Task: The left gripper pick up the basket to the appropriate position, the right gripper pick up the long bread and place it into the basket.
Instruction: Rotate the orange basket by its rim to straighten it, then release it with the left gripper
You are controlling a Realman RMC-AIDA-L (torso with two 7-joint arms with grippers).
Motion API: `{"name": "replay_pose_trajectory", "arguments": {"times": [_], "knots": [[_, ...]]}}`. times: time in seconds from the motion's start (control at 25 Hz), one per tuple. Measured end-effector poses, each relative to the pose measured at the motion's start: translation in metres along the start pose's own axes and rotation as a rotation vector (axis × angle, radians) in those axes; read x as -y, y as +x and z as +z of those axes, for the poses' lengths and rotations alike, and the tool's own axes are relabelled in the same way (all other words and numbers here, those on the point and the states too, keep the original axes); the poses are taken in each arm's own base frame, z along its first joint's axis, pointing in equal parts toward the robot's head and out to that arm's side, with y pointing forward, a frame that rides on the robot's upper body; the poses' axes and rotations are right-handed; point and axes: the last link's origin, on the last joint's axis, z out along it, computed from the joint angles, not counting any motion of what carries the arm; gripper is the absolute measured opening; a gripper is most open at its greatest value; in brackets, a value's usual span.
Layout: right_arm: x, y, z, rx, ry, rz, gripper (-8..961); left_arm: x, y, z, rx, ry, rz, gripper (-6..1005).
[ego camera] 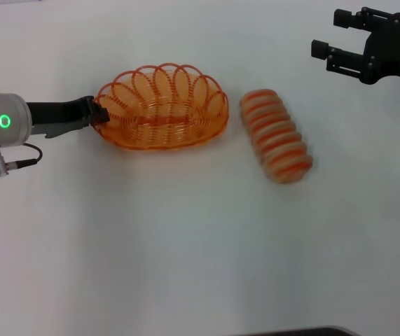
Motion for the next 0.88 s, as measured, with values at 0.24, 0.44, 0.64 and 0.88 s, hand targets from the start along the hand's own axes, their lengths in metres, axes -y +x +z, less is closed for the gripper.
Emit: {"name": "replay_pose_trajectory", "arguments": {"times": [0.24, 0.44, 0.64, 0.88], "knots": [[0.000, 0.000, -0.001, -0.001, 0.003, -0.001, 700, 0.000, -0.001, 0.001, -0.001, 0.003, 0.008, 88], [0.000, 0.001, -0.001, -0.002, 0.002, -0.001, 700, -0.002, -0.001, 0.002, 0.006, 0.001, 0.016, 115], [0.000, 0.001, 0.000, -0.004, 0.000, -0.002, 700, -0.006, -0.001, 0.002, 0.014, -0.004, 0.039, 210], [0.000, 0.001, 0.000, -0.005, -0.001, -0.001, 708, -0.012, 0.004, -0.003, 0.005, -0.017, 0.073, 410]]}}
